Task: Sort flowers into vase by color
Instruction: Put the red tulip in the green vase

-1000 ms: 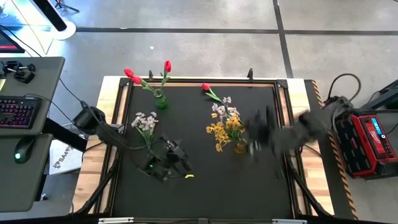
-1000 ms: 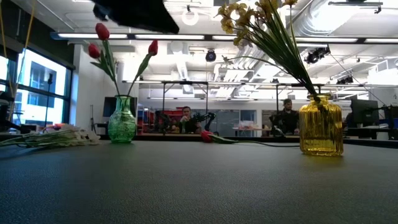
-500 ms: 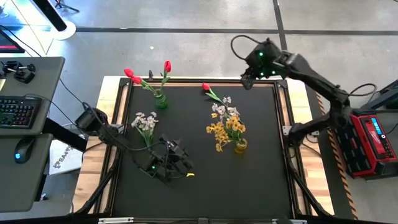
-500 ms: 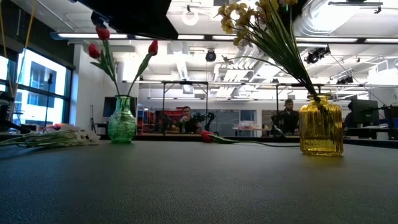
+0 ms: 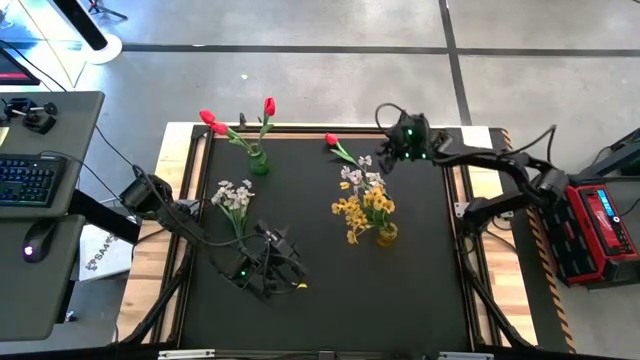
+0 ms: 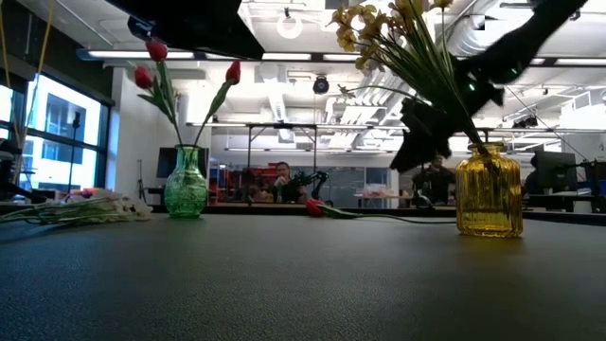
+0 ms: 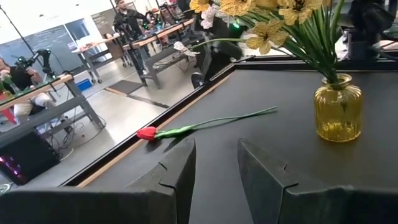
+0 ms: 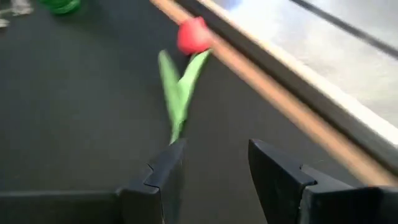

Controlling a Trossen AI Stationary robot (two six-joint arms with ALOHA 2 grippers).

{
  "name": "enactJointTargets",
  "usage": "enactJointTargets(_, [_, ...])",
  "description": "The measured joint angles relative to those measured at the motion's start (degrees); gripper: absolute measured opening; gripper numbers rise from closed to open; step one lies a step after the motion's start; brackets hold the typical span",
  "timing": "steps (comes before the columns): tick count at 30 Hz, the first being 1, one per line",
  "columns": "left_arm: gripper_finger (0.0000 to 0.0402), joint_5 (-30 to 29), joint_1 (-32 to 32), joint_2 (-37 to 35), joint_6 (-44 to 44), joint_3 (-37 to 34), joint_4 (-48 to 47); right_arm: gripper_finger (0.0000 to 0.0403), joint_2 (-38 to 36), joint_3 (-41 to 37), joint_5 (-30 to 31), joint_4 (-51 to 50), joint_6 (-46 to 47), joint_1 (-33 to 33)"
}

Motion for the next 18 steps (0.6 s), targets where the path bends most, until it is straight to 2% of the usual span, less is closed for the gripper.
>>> enactJointTargets(3, [0.0107,-0.02,0.86,-0.02,0.02,0.00,0.08,0.0160,0.00,-5.85,-2.23,9.19,1.66,1.99])
enactJointTargets(8, [0.0107,-0.02,2.85,-0.02,0.02,0.00,0.23,0.0160,0.75,-10.25,-0.20,16.25,3.32,4.84])
enactJointTargets(12, [0.0107,-0.02,4.44,-0.02,0.10,0.00,0.85,0.0155,6.34,-10.74,1.72,23.26,5.81,6.52])
enactJointTargets(18, [0.0107,1.27,5.42,-0.07,3.46,0.04,4.52,0.0139,16.87,-5.87,3.21,24.55,5.30,8.14])
